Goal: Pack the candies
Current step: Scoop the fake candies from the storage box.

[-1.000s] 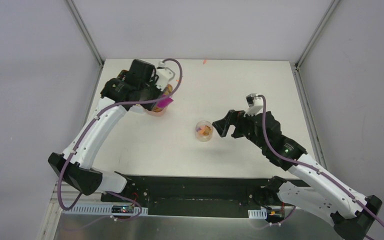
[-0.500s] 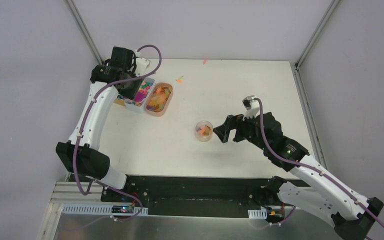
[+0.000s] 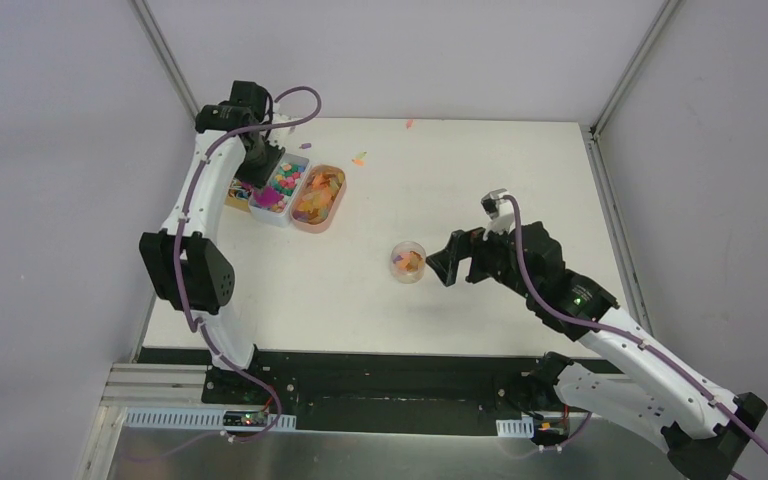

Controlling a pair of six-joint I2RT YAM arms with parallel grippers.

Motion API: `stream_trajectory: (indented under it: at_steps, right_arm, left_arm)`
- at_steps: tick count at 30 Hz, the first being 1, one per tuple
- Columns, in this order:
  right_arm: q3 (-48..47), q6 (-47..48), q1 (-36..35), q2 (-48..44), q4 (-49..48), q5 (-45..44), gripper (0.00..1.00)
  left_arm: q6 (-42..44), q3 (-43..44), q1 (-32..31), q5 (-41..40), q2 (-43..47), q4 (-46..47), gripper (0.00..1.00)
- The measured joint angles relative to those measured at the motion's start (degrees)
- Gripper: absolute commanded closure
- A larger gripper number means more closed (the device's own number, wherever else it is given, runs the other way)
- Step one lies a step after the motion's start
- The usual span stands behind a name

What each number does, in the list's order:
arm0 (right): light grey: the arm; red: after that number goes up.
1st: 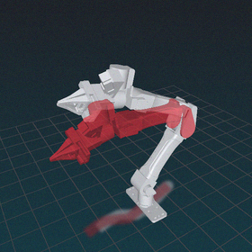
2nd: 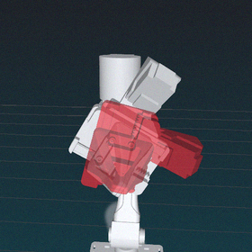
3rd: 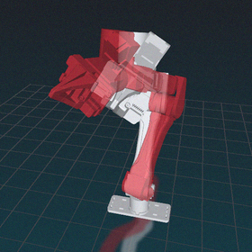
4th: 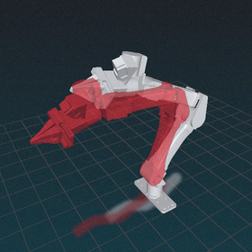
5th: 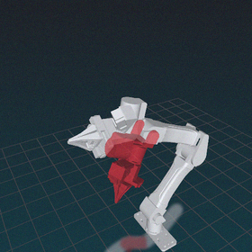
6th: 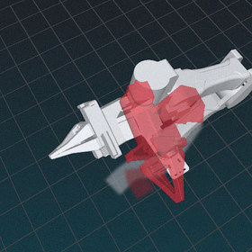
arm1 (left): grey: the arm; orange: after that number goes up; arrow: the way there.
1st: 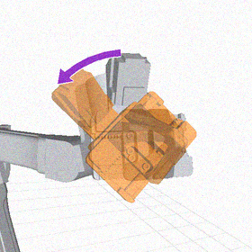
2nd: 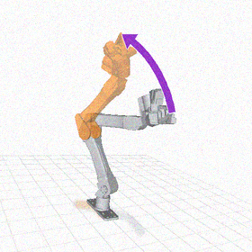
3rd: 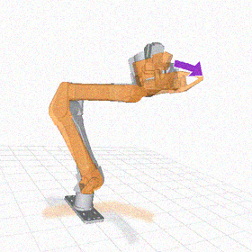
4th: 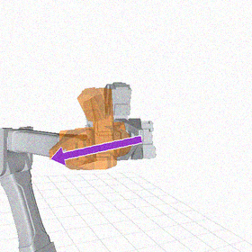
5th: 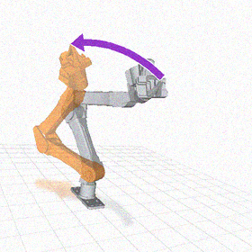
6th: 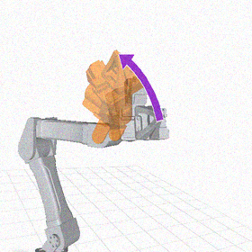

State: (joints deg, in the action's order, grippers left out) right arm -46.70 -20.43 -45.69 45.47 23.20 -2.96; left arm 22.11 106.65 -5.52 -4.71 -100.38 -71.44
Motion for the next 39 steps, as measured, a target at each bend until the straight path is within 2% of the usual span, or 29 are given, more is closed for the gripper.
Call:
stream_trajectory:
  at_steps: [11,22,39]
  right_arm:
    - [0.0,0.66,0.0,2.29,-0.85,-1.84,0.0]
    - [-2.4,0.94,0.0,6.14,-1.75,-2.19,0.0]
    - [-2.58,0.7,0.0,5.55,-2.8,-2.27,0.0]
  left_arm:
    - [0.11,1.22,0.37,-2.8,-8.0,-0.94,1.0]
    - [1.18,2.14,0.39,-3.87,-10.25,1.07,1.0]
    - [1.53,-9.99,1.11,-3.17,-9.44,12.57,1.0]
